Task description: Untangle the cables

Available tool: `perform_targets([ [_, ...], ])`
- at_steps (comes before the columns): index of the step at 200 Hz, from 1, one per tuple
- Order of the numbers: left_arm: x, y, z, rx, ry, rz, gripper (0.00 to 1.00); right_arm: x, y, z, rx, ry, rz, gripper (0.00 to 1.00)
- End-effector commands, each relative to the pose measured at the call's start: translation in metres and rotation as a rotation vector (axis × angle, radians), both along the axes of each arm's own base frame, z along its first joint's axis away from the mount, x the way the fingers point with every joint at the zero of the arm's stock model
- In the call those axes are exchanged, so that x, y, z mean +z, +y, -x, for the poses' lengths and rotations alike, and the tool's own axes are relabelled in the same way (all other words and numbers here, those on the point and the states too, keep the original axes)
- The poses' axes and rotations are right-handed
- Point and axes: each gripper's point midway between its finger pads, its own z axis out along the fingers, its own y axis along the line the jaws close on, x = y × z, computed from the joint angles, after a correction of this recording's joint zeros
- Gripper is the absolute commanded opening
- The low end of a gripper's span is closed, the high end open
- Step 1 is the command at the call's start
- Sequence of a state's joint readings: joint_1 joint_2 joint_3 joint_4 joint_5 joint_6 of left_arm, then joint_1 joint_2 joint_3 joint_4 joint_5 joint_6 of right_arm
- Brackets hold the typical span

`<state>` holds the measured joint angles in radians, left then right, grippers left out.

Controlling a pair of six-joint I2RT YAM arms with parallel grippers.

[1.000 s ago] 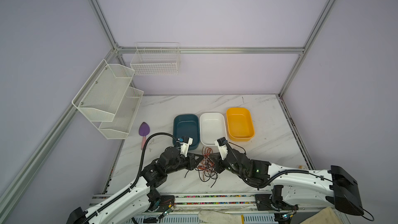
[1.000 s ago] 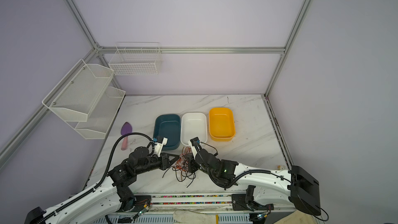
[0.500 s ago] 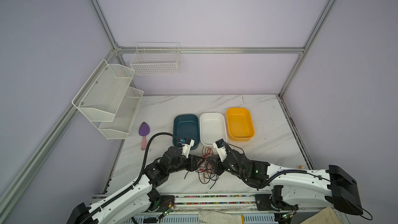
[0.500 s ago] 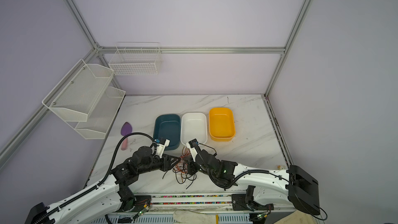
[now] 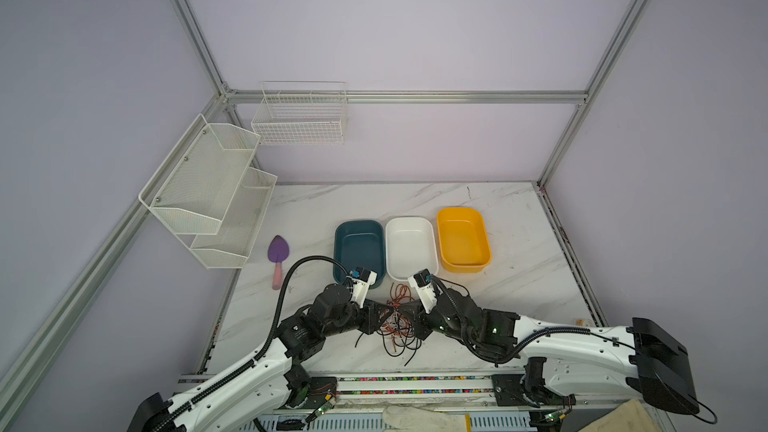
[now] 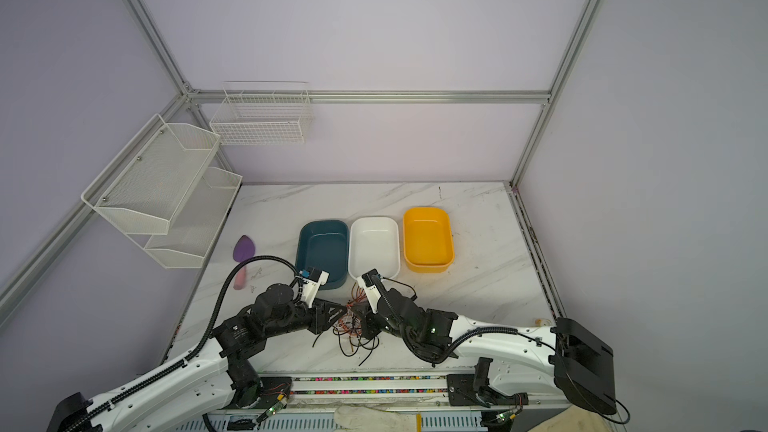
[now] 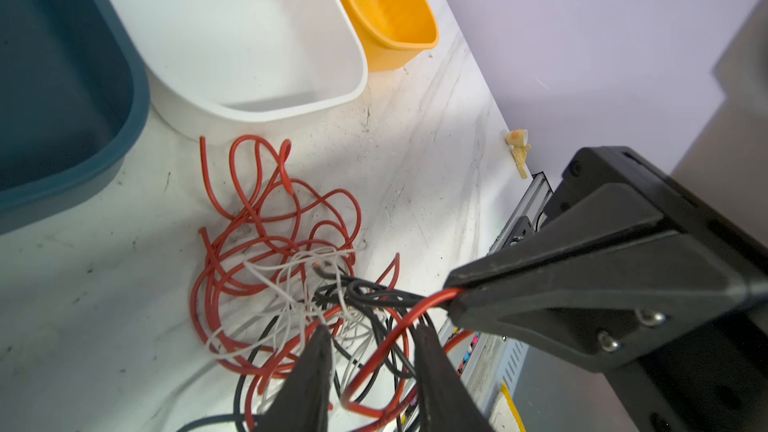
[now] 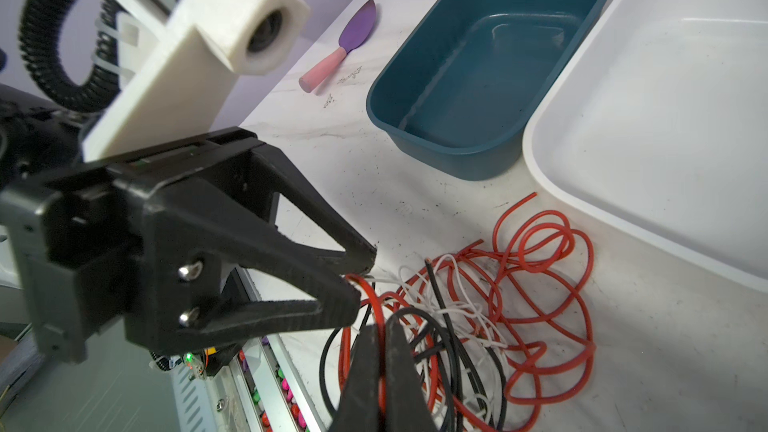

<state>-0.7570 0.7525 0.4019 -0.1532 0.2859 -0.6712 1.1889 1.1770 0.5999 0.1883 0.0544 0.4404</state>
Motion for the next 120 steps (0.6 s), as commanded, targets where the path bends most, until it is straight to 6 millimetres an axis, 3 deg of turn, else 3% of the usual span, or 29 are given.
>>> perform_targets([
  [1, 0.034, -0.012, -0.003, -0.024, -0.080, 0.097, 0.27, 0.010, 0.006, -0.003, 0.005, -0.017, -0.035, 0.00],
  [20, 0.032, -0.013, -0.002, -0.026, -0.080, 0.096, 0.19, 0.010, 0.006, -0.003, 0.003, -0.014, -0.036, 0.00],
  [43, 0.028, -0.013, -0.001, -0.032, -0.073, 0.086, 0.19, 0.010, 0.003, -0.004, -0.003, -0.016, -0.038, 0.00],
  [59, 0.023, -0.014, 0.000, -0.037, -0.060, 0.074, 0.22, 0.011, 0.001, -0.003, -0.006, -0.015, -0.042, 0.00],
  [86, 0.017, -0.016, 0.003, -0.058, -0.044, 0.058, 0.37, 0.015, -0.001, -0.003, -0.008, -0.020, -0.054, 0.00],
  [120, 0.013, -0.017, 0.006, -0.080, -0.043, 0.042, 0.37, 0.016, -0.003, -0.003, -0.011, -0.021, -0.057, 0.00],
])
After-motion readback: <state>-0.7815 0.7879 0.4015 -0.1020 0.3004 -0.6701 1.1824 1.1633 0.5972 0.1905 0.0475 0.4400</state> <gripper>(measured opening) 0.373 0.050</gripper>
